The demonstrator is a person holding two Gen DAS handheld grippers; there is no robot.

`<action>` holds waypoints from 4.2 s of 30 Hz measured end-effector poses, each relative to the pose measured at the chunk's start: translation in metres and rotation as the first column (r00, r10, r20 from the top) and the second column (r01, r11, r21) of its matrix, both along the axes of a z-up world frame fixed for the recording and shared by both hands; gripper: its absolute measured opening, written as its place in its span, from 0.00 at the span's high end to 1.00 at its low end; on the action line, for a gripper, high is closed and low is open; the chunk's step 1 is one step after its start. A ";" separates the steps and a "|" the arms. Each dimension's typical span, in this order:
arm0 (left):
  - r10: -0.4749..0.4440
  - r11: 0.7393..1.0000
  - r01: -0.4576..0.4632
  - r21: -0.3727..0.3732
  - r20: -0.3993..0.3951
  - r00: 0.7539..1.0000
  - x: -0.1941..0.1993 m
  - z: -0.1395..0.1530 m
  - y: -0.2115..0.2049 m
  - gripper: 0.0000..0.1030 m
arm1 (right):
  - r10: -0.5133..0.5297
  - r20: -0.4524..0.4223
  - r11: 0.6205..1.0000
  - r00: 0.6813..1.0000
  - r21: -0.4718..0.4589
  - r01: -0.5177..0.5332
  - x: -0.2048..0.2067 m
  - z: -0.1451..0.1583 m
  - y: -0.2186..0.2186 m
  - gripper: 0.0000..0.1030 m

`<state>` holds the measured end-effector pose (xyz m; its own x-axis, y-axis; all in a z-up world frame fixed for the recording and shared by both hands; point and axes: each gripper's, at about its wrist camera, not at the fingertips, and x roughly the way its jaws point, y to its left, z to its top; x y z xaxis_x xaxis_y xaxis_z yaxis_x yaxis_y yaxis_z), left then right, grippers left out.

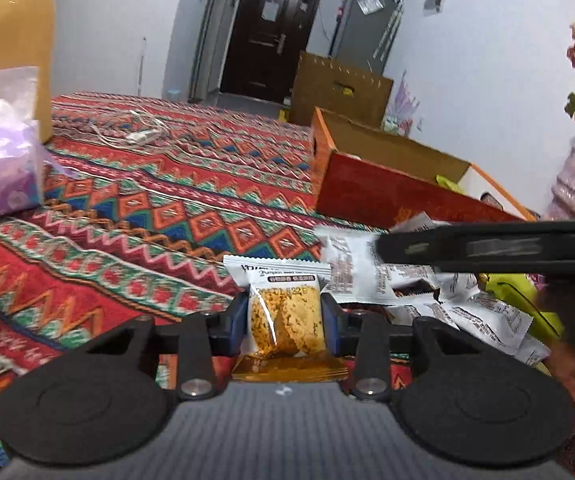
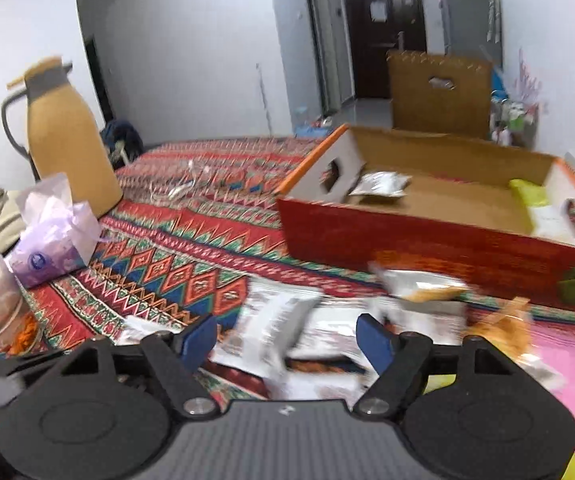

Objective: Organize snacks
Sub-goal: 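Grasp a biscuit packet with the left gripper while the right grasps a white packet, then lower both held packets into the orange box and open both grippers, then grasp a white packet with the right gripper while the left grasps a small packet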

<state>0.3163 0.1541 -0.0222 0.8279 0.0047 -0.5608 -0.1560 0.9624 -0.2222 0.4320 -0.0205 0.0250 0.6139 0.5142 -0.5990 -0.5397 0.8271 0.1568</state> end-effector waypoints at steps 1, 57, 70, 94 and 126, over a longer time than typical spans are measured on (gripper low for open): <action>0.010 1.000 -0.010 0.000 0.007 1.000 -0.005 0.002 0.003 0.63 | -0.002 -0.007 1.000 1.000 -0.023 0.002 0.004 -0.005 0.010 0.30; -0.241 0.970 0.236 0.063 0.090 0.966 0.157 0.125 -0.089 0.63 | -0.182 0.291 0.983 0.939 0.086 0.164 0.008 0.074 -0.203 0.62; -0.276 0.961 0.270 -0.055 -0.146 0.950 0.376 0.053 -0.067 0.63 | -0.175 0.036 0.982 0.984 -0.071 0.177 0.259 0.033 -0.133 0.62; -0.293 0.956 0.292 -0.020 -0.065 0.954 0.325 0.099 -0.055 0.21 | -0.232 0.000 0.970 0.973 -0.081 0.231 0.255 0.056 -0.134 0.26; -0.278 0.959 0.263 0.105 0.173 0.945 -0.107 0.124 -0.107 0.00 | -0.183 0.298 0.981 0.937 -0.002 0.192 -0.152 0.070 -0.231 0.05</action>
<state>0.2094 0.0473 0.1016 0.8930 -0.1956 -0.4054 0.1494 0.9784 -0.1431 0.2799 -0.2511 0.0954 0.8489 0.3572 -0.3896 -0.3927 0.9196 -0.0124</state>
